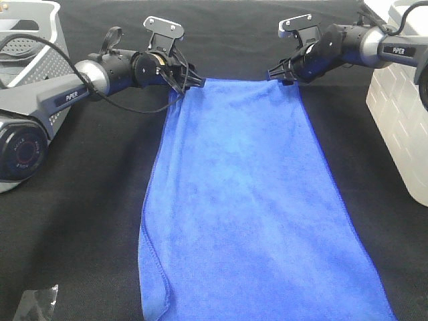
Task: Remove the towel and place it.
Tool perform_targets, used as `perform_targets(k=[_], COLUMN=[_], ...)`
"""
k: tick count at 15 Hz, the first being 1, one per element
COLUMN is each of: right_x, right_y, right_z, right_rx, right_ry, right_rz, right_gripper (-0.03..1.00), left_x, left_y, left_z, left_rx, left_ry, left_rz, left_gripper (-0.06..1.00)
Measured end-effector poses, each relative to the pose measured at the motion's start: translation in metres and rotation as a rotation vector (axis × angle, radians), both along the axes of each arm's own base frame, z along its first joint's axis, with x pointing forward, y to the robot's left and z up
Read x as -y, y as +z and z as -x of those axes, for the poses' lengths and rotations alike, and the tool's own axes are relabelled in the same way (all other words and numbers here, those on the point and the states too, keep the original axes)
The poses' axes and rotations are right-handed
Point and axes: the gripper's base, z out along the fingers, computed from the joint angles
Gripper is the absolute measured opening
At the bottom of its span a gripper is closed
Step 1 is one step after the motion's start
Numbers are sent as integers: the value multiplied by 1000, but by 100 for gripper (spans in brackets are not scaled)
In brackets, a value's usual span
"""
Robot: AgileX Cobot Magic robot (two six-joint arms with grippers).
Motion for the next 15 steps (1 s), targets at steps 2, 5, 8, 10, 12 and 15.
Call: perform_targets(k=[2,5,8,10,12,15], right_x=[1,2,4,4,4,5], right_y=[9,49,68,72,78,84], right_z=[1,9,25,32,34,34], right_rx=[-4,-47,-215,-280,-285,-275], right_ry=[9,11,15,11,5,2], right_rz=[20,26,47,47,40,36], right_gripper=[60,60,60,60,61,61], left_x=[0,-5,-32,-47,-42,-31], left_y=[18,47,57,49,42,29], left_z=[0,4,3,0,0,-2], left_rx=[14,-72,-188,-228,-228,-176], left_ry=[-1,-6,28,37,-12,-48], left_rz=[5,-24,-42,-3,21,108], left_gripper=[60,60,60,60,60,59])
